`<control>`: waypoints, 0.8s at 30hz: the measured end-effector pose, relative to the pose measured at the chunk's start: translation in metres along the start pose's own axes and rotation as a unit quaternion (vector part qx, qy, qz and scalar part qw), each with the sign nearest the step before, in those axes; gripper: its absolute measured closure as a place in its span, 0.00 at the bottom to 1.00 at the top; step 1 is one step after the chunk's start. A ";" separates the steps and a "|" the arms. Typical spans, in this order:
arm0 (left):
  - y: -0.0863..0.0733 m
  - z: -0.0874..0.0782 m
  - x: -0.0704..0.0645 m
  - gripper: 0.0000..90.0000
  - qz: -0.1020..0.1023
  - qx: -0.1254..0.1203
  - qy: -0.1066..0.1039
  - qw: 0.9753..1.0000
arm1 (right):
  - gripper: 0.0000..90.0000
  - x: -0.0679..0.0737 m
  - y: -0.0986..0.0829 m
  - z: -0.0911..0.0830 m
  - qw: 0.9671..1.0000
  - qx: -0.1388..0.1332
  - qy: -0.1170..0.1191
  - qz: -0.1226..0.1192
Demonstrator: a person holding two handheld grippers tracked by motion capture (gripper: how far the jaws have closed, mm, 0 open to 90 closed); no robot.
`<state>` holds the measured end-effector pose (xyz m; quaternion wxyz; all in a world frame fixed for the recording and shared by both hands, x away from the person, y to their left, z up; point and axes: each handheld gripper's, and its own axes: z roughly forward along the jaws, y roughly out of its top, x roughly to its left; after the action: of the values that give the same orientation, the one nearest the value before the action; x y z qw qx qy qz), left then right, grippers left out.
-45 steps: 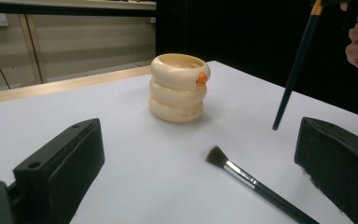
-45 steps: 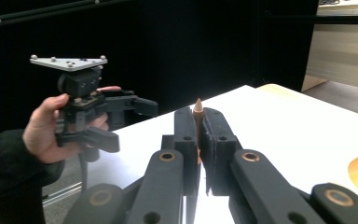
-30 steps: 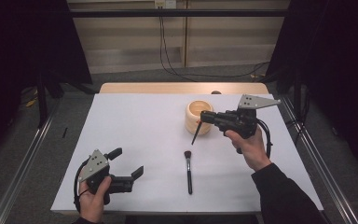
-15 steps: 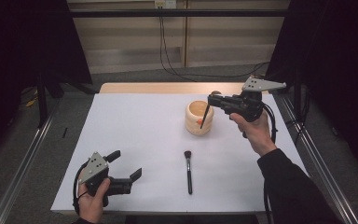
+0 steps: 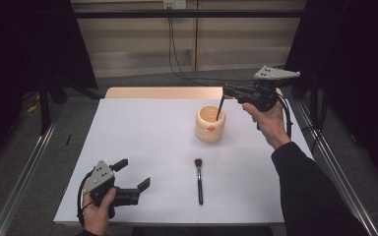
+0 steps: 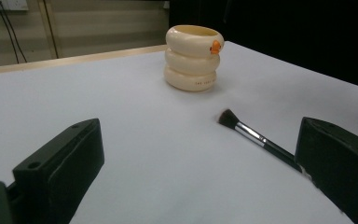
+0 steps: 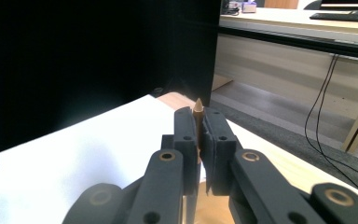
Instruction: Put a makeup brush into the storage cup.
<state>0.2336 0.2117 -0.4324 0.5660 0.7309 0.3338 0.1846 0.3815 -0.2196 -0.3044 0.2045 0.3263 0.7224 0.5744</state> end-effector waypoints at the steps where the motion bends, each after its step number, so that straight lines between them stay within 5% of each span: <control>1: 0.000 0.000 0.000 0.01 0.000 0.000 -0.001 1.000 | 0.94 -0.001 0.001 0.001 1.000 -0.001 -0.002 0.001; 24: 0.001 0.000 0.000 0.01 0.005 0.000 0.001 1.000 | 0.94 -0.015 -0.007 0.032 0.998 0.028 -0.049 -0.009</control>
<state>0.2343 0.2116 -0.4321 0.5645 0.7325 0.3310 0.1878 0.4119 -0.2085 -0.3205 0.2356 0.3531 0.7299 0.5358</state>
